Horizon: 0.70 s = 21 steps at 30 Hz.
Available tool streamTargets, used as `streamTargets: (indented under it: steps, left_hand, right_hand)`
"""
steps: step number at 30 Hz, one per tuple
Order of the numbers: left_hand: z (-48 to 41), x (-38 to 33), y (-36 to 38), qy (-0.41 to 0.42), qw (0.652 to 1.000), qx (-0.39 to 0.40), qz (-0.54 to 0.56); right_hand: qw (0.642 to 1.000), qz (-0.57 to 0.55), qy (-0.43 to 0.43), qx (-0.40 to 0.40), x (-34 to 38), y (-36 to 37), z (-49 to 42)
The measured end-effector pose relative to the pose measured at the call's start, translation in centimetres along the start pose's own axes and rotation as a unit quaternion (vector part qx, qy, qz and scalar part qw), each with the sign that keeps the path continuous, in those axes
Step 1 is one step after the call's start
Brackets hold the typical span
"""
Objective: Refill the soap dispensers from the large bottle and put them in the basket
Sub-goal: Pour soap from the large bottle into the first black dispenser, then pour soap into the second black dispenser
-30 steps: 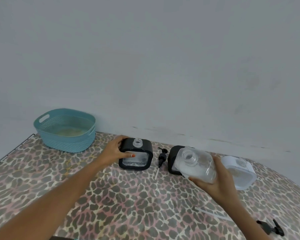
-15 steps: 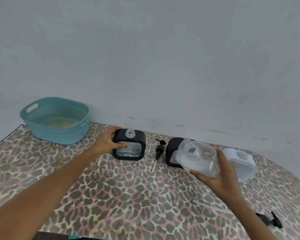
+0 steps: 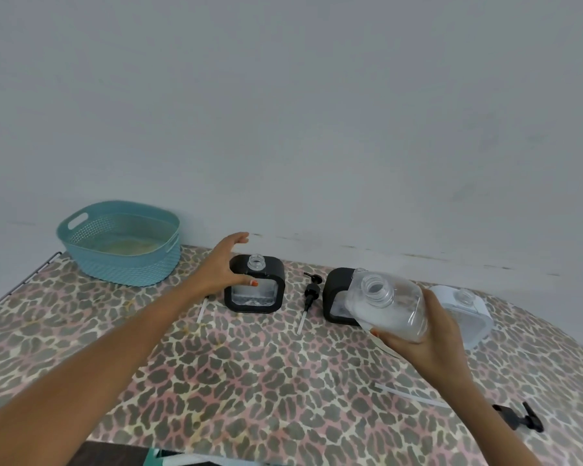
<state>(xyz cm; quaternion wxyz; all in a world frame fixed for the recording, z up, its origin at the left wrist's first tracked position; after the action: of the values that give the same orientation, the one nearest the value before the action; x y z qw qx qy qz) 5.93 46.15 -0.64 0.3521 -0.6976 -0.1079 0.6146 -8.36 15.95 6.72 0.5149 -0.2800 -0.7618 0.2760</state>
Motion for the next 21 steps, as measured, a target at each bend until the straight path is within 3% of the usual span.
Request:
streamTargets:
  steps: [6,11,21]
  left_hand:
    - [0.2,-5.5,-0.5,0.065,0.997,-0.03,-0.042]
    - [-0.7,-9.1,3.3,0.109,0.994,0.024,0.0]
    - [-4.2,-9.9,11.7,0.051,0.989,0.133,-0.027]
  right_hand:
    - [1.0,-0.015,0.019,-0.019,-1.3,-1.1,1.6]
    - [0.998,-0.024,0.04,-0.035,-2.3,-2.5,2.9]
    - [0.996,-0.041,0.06,-0.053,-4.8,-5.5,4.9]
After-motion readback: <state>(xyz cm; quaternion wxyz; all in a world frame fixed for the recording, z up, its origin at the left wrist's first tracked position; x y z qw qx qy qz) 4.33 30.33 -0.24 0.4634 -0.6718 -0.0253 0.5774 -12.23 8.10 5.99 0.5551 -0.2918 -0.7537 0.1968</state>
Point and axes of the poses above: each hand's wrist, its own z-axis away from the middle knuckle, its own y-axis out of the palm, x = y × z, the point moved 10 cm from there along -z, towards the middle knuckle, and after that the axes turned 13 degrees about x, right-handed, at the moved point
